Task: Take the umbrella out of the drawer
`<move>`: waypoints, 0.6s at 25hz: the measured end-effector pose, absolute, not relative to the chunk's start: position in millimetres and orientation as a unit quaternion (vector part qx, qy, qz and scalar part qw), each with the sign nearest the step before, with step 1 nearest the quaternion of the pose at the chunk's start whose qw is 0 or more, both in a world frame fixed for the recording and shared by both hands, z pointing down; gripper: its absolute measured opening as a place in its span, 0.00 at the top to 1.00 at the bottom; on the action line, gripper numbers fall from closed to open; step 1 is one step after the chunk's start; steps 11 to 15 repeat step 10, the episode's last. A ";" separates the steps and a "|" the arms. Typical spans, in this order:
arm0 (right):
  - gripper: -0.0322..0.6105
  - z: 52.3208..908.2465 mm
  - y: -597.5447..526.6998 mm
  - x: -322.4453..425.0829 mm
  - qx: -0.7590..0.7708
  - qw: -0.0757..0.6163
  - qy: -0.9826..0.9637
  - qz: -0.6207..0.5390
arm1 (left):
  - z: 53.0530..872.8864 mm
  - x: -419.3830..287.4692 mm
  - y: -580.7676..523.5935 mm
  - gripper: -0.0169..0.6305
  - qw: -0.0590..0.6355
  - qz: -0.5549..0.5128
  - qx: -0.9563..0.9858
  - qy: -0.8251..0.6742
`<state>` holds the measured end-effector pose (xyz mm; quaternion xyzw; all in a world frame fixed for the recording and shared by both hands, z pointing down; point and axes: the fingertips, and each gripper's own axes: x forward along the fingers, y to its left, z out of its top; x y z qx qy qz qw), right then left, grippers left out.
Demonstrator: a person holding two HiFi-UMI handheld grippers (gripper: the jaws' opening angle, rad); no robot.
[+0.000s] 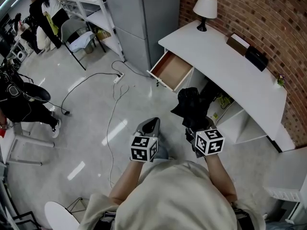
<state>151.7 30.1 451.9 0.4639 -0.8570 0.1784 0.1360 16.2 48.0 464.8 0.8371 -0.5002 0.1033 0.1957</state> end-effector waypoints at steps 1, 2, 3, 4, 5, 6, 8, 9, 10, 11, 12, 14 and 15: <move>0.59 451.2 30.0 152.0 0.463 0.136 -0.857 0.178 | 464.5 16.9 48.2 0.95 0.196 0.103 0.837 -0.501; 0.59 450.5 30.1 152.4 0.463 0.136 -0.858 0.178 | 464.2 17.8 48.4 0.95 0.197 0.103 0.836 -0.501; 0.59 450.0 30.5 152.7 0.462 0.136 -0.858 0.177 | 464.2 18.6 48.6 0.95 0.198 0.103 0.836 -0.502; 0.59 449.9 31.0 153.0 0.462 0.136 -0.858 0.177 | 464.8 19.1 48.9 0.95 0.198 0.103 0.835 -0.502; 0.59 450.1 31.5 153.0 0.462 0.136 -0.859 0.176 | 465.6 19.2 48.9 0.95 0.199 0.102 0.835 -0.503; 0.59 450.5 31.8 153.0 0.462 0.136 -0.859 0.175 | 466.7 19.1 48.8 0.95 0.199 0.102 0.835 -0.503; 0.59 451.1 31.7 153.4 0.463 0.134 -0.859 0.175 | 468.5 19.0 48.0 0.95 0.200 0.102 0.834 -0.504; 0.59 451.3 31.6 153.8 0.463 0.134 -0.858 0.176 | 469.3 19.4 47.6 0.95 0.200 0.102 0.834 -0.504; 0.59 451.5 31.5 154.4 0.464 0.133 -0.858 0.176 | 470.0 19.9 47.2 0.95 0.200 0.102 0.834 -0.503; 0.59 451.5 31.5 154.4 0.464 0.133 -0.858 0.176 | 470.0 19.9 47.2 0.95 0.200 0.102 0.834 -0.503; 0.59 451.5 31.5 154.4 0.464 0.133 -0.858 0.176 | 470.0 19.9 47.2 0.95 0.200 0.102 0.834 -0.503; 0.59 451.5 31.5 154.4 0.464 0.133 -0.858 0.176 | 470.0 19.9 47.2 0.95 0.200 0.102 0.834 -0.503; 0.59 451.5 31.5 154.4 0.464 0.133 -0.858 0.176 | 470.0 19.9 47.2 0.95 0.200 0.102 0.834 -0.503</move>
